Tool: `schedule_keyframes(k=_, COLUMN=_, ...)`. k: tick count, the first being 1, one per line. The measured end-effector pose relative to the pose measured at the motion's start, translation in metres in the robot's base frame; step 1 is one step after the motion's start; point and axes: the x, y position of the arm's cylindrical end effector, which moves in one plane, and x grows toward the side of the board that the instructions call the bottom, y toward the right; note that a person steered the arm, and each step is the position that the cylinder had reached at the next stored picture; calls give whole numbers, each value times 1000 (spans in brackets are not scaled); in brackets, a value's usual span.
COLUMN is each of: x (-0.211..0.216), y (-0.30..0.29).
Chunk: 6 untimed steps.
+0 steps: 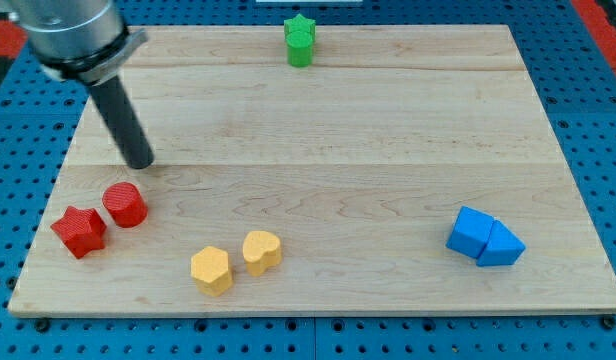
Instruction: Adjust the red circle to the right of the red star
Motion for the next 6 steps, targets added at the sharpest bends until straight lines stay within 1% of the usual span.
schedule_keyframes(k=1, x=-1, y=15)
schedule_keyframes(k=3, x=-1, y=10)
schedule_keyframes(k=4, x=13, y=3)
schedule_keyframes(k=5, x=42, y=-26)
schedule_keyframes(k=6, x=75, y=-30)
